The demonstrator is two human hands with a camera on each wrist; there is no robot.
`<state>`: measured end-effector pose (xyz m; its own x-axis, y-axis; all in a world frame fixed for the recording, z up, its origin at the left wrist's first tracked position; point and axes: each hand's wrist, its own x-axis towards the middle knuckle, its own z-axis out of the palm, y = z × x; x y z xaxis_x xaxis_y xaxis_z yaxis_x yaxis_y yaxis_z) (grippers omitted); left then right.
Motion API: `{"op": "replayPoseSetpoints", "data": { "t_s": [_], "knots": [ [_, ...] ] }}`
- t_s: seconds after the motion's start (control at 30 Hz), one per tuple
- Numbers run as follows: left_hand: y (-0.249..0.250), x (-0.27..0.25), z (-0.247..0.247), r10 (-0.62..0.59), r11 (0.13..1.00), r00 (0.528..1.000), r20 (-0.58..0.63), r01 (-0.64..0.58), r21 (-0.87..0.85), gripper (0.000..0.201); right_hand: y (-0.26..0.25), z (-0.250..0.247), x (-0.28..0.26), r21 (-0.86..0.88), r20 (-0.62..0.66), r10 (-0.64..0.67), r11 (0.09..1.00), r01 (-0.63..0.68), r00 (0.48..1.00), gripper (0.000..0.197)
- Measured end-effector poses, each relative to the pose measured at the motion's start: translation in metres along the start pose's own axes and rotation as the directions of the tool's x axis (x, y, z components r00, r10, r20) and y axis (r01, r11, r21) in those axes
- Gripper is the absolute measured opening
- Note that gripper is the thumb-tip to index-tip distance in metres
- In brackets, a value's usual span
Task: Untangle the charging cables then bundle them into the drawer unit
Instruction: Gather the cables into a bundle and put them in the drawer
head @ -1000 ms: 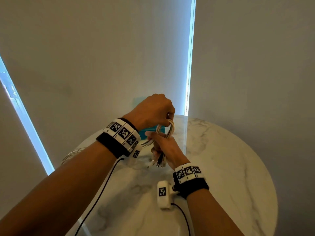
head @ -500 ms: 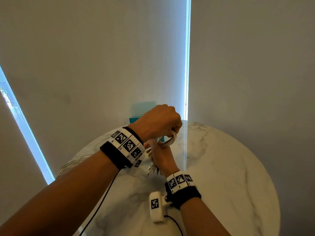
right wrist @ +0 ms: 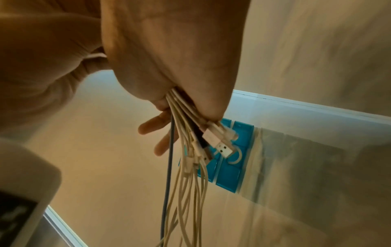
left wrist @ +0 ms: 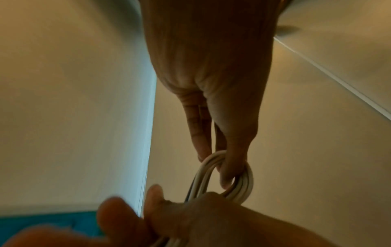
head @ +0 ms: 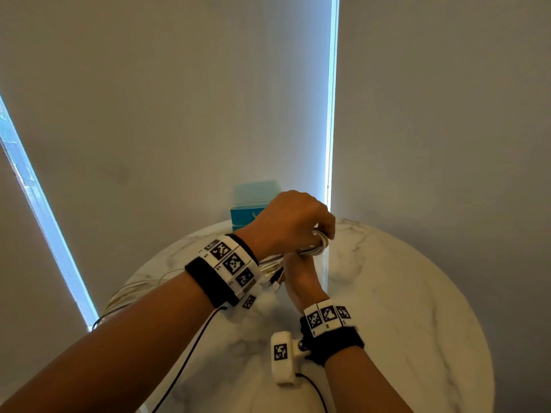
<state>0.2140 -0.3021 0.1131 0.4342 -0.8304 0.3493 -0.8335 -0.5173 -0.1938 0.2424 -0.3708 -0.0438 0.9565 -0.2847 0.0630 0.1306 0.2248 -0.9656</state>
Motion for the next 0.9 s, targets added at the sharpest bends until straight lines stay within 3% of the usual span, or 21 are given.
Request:
{"op": "replayPoseSetpoints", "data": {
  "t_s": [0.07,0.13,0.2,0.23,0.33,0.4,0.5,0.6,0.73,0.83,0.9],
  "knots": [
    [-0.013,-0.01,0.015,-0.115,0.949,0.992,-0.05,0.095,-0.302,0.035,-0.01,0.004,-0.007,0.144,-0.011,0.022,0.989,-0.02,1.0,0.016],
    [-0.03,-0.022,0.035,-0.223,0.851,0.97,0.099,0.243,-0.465,0.069,-0.014,0.003,-0.011,0.282,-0.001,0.017,0.959,-0.016,1.0,0.02],
    [-0.044,-0.037,0.054,-0.282,0.783,0.906,0.314,0.407,-0.471,0.107,-0.01,-0.002,-0.011,0.332,0.096,0.042,0.94,-0.072,0.994,0.045],
    [-0.051,-0.045,0.06,-0.286,0.791,0.878,0.384,0.442,-0.422,0.118,-0.008,-0.004,-0.011,0.308,0.125,0.058,0.947,-0.094,0.99,0.054],
    [-0.074,-0.066,0.074,-0.32,0.836,0.811,0.489,0.485,-0.257,0.123,-0.002,-0.009,-0.003,0.353,0.069,0.135,0.923,-0.15,0.989,0.052],
    [-0.082,-0.079,0.08,-0.315,0.804,0.78,0.54,0.522,-0.285,0.109,-0.007,-0.01,-0.004,0.45,0.062,0.123,0.882,-0.138,0.99,0.051],
    [-0.084,-0.091,0.087,-0.25,0.746,0.723,0.644,0.568,-0.348,0.057,-0.015,-0.013,-0.007,0.429,0.117,0.101,0.892,-0.142,0.988,0.052],
    [-0.089,-0.096,0.085,-0.217,0.749,0.722,0.657,0.555,-0.362,0.045,-0.017,-0.014,-0.007,0.288,0.1,0.088,0.951,-0.114,0.991,0.054],
    [-0.102,-0.091,0.062,-0.134,0.766,0.663,0.737,0.541,-0.347,0.031,-0.014,-0.02,-0.009,0.08,0.129,-0.014,0.997,0.003,0.992,0.059],
    [-0.108,-0.086,0.057,-0.159,0.76,0.737,0.657,0.517,-0.394,0.02,-0.015,-0.021,-0.009,-0.036,0.119,-0.07,0.997,0.075,0.99,0.056],
    [-0.109,-0.086,0.066,-0.196,0.764,0.783,0.59,0.499,-0.409,0.015,-0.016,-0.02,-0.009,-0.01,0.118,-0.069,0.997,0.07,0.991,0.054]
  ]
}}
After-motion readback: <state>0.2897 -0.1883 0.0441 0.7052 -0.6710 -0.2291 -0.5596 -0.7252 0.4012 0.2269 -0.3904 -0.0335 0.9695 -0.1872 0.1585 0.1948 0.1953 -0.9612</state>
